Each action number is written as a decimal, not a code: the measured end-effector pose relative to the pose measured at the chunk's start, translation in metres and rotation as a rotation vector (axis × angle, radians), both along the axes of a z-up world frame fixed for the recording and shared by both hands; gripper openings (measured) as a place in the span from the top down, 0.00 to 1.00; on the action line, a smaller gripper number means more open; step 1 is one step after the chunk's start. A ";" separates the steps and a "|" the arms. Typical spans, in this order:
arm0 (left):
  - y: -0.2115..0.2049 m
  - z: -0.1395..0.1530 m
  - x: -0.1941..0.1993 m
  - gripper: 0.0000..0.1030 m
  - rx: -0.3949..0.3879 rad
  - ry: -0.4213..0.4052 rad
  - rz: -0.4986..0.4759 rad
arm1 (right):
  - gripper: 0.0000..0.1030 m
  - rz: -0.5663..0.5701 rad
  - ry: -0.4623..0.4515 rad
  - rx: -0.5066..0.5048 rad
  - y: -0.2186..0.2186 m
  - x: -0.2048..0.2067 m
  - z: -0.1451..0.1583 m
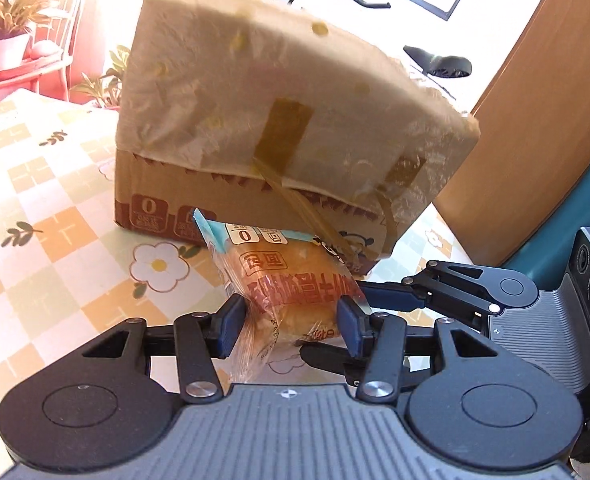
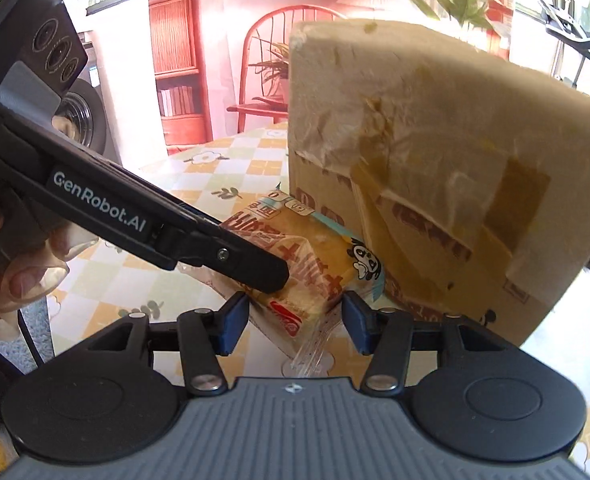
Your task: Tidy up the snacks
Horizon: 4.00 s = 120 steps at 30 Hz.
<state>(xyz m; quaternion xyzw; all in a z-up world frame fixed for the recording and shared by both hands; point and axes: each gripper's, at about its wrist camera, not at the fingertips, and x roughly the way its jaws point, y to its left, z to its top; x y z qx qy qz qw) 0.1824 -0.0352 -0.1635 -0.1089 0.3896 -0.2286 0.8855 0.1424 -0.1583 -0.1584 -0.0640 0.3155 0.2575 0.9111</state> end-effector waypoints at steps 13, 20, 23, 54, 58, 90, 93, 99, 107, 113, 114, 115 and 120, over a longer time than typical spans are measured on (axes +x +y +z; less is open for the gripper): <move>0.026 0.113 -0.005 0.49 -0.022 -0.256 0.048 | 0.47 0.017 -0.210 -0.005 0.028 0.016 0.110; -0.005 0.149 0.045 0.49 -0.032 -0.343 -0.010 | 0.47 -0.035 -0.274 -0.033 0.000 0.048 0.149; -0.024 0.149 0.073 0.49 -0.009 -0.353 -0.029 | 0.47 -0.063 -0.278 -0.037 -0.018 0.075 0.152; -0.034 0.135 0.122 0.18 0.224 -0.322 0.026 | 0.17 -0.375 -0.121 0.015 -0.096 0.109 0.129; -0.027 0.151 0.104 0.17 0.243 -0.361 0.055 | 0.09 -0.453 -0.157 0.028 -0.097 0.089 0.152; -0.009 0.195 -0.007 0.12 0.303 -0.471 0.324 | 0.05 -0.662 -0.218 0.180 -0.066 -0.004 0.196; -0.005 0.197 -0.012 0.12 0.285 -0.482 0.326 | 0.05 -0.661 -0.215 0.183 -0.065 -0.006 0.194; 0.001 0.196 -0.014 0.12 0.260 -0.456 0.329 | 0.05 -0.661 -0.209 0.182 -0.064 -0.006 0.193; -0.002 0.198 -0.021 0.12 0.284 -0.471 0.336 | 0.05 -0.657 -0.210 0.181 -0.063 -0.007 0.192; -0.002 0.200 -0.023 0.12 0.290 -0.480 0.332 | 0.05 -0.655 -0.213 0.182 -0.062 -0.008 0.193; -0.002 0.200 -0.023 0.12 0.292 -0.481 0.332 | 0.05 -0.656 -0.213 0.182 -0.062 -0.008 0.193; -0.002 0.200 -0.024 0.12 0.294 -0.482 0.332 | 0.05 -0.656 -0.214 0.180 -0.063 -0.008 0.194; -0.002 0.201 -0.025 0.12 0.299 -0.488 0.329 | 0.05 -0.652 -0.219 0.177 -0.062 -0.009 0.195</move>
